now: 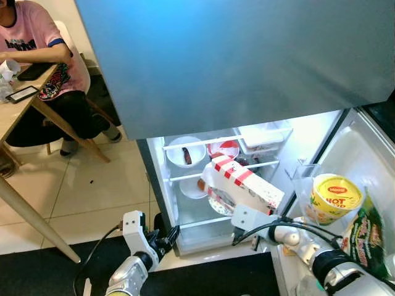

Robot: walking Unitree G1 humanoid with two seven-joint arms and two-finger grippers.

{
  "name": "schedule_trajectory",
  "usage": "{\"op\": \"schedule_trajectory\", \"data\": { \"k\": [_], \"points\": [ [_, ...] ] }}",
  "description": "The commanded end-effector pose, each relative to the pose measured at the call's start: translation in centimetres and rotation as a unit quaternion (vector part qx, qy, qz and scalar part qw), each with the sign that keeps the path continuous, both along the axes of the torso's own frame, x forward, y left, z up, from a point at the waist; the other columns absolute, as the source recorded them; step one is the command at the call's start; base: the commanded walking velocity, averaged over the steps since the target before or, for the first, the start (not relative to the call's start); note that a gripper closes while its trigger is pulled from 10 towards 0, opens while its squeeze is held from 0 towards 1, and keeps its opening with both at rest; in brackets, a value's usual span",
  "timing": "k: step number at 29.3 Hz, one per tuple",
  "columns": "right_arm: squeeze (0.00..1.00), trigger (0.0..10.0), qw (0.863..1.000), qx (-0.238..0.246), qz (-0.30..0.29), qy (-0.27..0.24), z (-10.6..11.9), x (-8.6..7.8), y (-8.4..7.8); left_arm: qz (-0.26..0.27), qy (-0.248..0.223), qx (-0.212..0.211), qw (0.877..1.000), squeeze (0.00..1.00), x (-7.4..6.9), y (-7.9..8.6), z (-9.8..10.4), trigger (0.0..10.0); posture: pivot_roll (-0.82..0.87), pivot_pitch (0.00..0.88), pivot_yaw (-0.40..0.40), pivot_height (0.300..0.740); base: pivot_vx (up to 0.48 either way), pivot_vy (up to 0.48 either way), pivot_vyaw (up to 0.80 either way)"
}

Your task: Restocking fridge

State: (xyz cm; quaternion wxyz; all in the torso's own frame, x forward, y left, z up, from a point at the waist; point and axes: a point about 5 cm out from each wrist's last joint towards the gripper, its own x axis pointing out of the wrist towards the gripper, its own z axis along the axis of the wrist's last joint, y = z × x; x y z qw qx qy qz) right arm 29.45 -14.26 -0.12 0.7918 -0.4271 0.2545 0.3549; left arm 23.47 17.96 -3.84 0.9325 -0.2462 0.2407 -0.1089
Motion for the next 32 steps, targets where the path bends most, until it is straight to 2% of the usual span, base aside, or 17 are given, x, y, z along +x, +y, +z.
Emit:
{"op": "schedule_trajectory", "data": {
  "k": [1,7,14,15,16,19,31,32],
  "points": [
    [0.0,10.0,1.0,-0.004,-0.003,-0.005,0.0,0.0,0.1,0.011,0.006,0.004,1.0,0.0,-0.4,0.5,-0.2,10.0,-0.02,0.081,0.012,0.74,0.0,0.0,0.0],
    [0.0,10.0,0.999,0.011,-0.046,0.003,0.0,0.4,0.2,-0.006,-0.004,0.015,1.0,0.0,-0.4,0.5,-0.1,10.0,-0.01,0.105,0.013,0.74,0.0,0.0,0.0],
    [0.0,10.0,0.995,-0.009,-0.099,0.015,0.0,0.5,-2.7,-0.035,-0.025,0.025,0.999,0.0,-0.6,0.2,0.1,10.0,-0.01,0.134,0.011,0.74,0.0,0.0,0.0],
    [0.0,10.0,0.995,-0.009,-0.099,0.015,0.0,0.5,-2.7,-0.035,-0.025,0.025,0.999,0.0,-0.6,0.2,0.1,10.0,-0.01,0.134,0.011,0.74,0.0,0.0,0.0],
    [0.0,10.0,0.993,-0.011,-0.118,0.014,0.2,0.6,-3.5,-0.035,-0.03,0.025,0.999,0.0,-0.5,0.3,0.2,10.0,-0.01,0.15,0.012,0.74,0.0,0.0,0.0],
    [0.0,10.0,0.989,-0.002,-0.144,0.016,0.5,0.9,-4.0,-0.037,-0.041,0.03,0.998,0.0,-0.2,0.5,0.6,10.0,-0.01,0.16,0.013,0.74,0.0,0.0,0.0],
    [0.0,10.0,0.978,0.059,-0.197,0.026,1.3,1.9,-3.2,-0.037,-0.105,0.046,0.993,0.0,0.9,1.5,2.5,10.0,0.0,0.206,0.014,0.74,0.0,0.0,0.0],
    [0.0,10.0,0.977,0.063,-0.2,0.029,1.5,2.1,-3.0,-0.039,-0.119,0.05,0.991,0.0,1.1,1.7,3.0,10.0,0.01,0.229,0.016,0.74,0.0,0.0,0.0]
  ]
}}
